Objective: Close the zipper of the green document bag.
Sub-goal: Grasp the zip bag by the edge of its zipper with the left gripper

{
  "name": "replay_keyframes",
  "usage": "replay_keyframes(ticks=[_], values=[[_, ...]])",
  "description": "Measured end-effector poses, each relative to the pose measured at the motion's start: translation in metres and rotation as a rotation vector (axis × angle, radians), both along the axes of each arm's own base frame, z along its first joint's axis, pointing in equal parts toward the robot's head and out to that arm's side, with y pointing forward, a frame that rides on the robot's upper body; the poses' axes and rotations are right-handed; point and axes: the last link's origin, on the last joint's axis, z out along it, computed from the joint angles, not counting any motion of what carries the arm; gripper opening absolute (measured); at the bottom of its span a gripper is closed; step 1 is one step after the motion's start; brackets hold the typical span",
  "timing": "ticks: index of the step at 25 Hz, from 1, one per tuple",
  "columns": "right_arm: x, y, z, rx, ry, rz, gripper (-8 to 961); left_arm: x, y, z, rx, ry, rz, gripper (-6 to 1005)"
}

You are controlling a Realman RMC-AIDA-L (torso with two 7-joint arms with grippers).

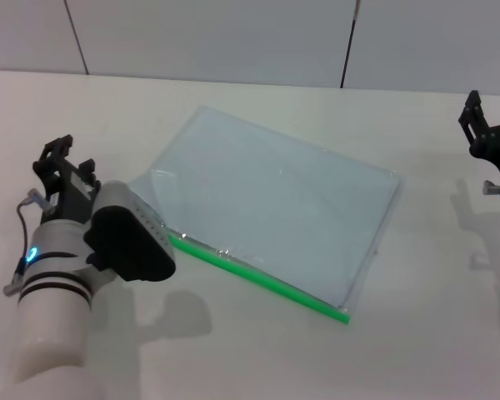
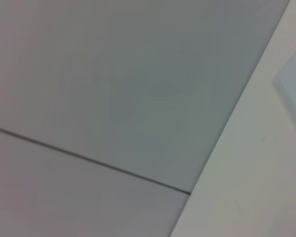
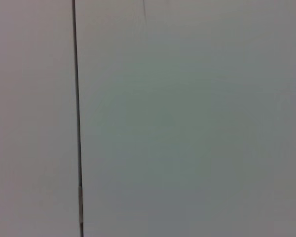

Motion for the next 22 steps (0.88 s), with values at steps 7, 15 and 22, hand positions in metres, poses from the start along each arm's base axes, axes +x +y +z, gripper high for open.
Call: replay_keyframes(ticks=[7,15,22], values=[[-0.001,0.001,0.001,0.006,0.005,-0.001,753,0.011,0.004,-0.008,-0.047,0.046,0.016,471],[0.001,0.001,0.002,0.011,0.007,-0.007,753,0.009,0.000,-0.013,-0.095,0.103,0.037,478],[0.001,0.001,0.003,0.013,0.007,-0.007,754,0.008,-0.002,-0.019,-0.155,0.148,0.044,491]])
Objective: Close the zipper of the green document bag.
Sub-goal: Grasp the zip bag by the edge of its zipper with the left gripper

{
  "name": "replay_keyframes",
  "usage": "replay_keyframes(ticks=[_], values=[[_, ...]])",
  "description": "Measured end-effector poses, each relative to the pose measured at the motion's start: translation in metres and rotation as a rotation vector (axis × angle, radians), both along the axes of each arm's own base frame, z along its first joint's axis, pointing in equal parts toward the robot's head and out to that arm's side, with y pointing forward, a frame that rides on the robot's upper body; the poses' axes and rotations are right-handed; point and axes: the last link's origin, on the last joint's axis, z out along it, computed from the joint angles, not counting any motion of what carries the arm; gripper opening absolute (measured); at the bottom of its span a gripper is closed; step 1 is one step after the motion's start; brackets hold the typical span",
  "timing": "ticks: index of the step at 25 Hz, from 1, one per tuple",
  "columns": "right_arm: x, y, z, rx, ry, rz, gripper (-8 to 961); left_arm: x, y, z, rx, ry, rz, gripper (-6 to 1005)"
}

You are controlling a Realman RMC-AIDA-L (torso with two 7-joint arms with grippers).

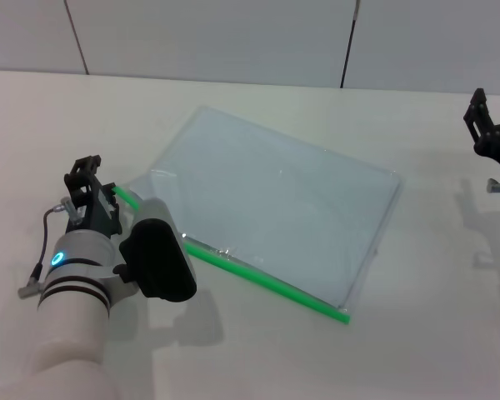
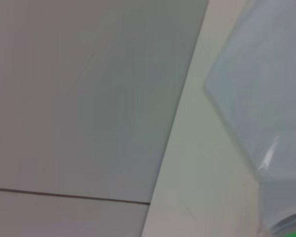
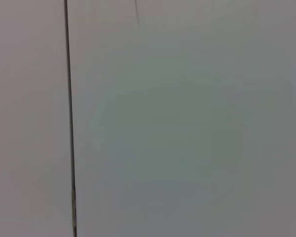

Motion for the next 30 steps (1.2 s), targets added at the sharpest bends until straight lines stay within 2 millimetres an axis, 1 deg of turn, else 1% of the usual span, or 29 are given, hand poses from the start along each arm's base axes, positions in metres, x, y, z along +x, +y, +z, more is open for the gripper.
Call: replay_keyframes(ticks=[7,24,30], values=[[-0.0001,-0.0003,0.0014,0.009,0.001,0.002,754,-0.0024,-0.0014,-0.0053,-0.046,0.017,0.014,488],[-0.0004,-0.0009,0.0009,0.009,-0.003,0.006,753,-0.0002,0.0026,-0.0069,-0.070,0.055,0.010,482],[-0.0041,-0.0009,-0.0006,0.006,-0.017,0.013,754,-0.0001,0.0033,-0.0095,-0.096,0.079,0.018,483]])
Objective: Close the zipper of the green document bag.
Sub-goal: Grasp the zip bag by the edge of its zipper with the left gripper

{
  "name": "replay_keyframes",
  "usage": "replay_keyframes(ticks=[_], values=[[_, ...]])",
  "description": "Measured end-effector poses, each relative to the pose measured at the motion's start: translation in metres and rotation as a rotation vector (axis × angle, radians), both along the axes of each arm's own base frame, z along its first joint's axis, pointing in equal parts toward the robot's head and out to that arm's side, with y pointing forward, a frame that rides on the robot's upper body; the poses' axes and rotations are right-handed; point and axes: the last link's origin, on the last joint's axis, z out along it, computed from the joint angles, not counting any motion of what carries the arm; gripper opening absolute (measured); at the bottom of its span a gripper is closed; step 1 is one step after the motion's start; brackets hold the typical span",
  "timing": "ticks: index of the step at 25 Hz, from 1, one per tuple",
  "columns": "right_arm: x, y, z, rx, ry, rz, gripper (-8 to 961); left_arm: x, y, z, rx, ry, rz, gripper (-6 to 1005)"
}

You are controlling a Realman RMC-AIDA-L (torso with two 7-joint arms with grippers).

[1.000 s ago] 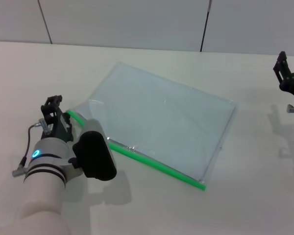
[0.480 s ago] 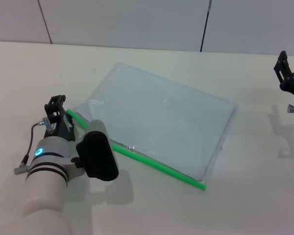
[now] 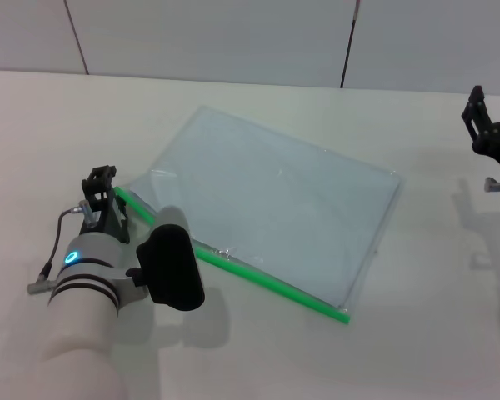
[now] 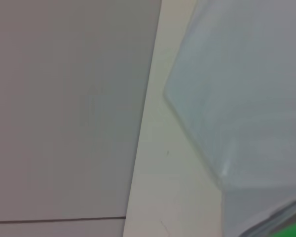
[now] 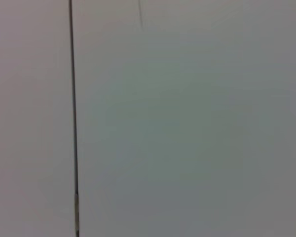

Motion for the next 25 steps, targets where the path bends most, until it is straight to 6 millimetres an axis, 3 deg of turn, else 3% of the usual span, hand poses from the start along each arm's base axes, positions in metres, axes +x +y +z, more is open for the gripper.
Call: replay_keyframes(ticks=[25], values=[[-0.0066,0.0001,-0.0012,0.004,-0.005,0.016,753,0.0071,0.0036,-0.0076,-0.075,0.060,-0.034,481]])
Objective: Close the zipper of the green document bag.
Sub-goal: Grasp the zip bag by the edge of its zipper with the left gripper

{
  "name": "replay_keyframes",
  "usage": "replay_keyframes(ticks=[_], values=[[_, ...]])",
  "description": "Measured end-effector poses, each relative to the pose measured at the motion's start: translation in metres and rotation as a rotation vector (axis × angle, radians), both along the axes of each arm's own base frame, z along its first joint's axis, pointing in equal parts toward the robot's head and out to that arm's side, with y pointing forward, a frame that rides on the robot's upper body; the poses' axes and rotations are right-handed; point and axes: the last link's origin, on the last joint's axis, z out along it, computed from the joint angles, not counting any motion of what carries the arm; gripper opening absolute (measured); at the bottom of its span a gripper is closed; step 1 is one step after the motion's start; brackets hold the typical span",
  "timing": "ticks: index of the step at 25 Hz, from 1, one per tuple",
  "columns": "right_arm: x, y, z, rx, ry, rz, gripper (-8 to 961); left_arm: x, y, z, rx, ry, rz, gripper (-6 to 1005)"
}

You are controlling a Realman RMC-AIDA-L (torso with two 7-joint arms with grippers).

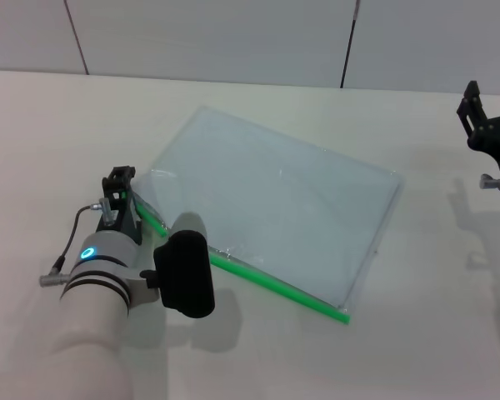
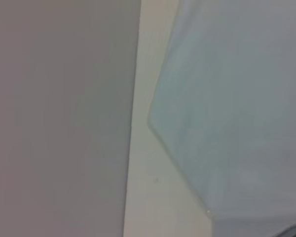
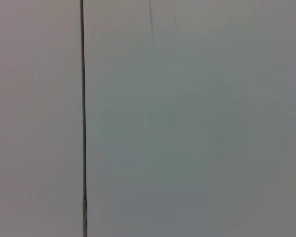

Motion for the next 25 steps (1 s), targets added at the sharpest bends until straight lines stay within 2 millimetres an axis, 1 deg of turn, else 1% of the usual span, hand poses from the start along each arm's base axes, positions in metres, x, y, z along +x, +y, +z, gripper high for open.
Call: replay_keyframes(ticks=[25], values=[[-0.0020,-0.0005,-0.0008,-0.002,-0.005,0.011,753,0.0071,0.0014,-0.0057,-0.046,0.043,-0.042,478]])
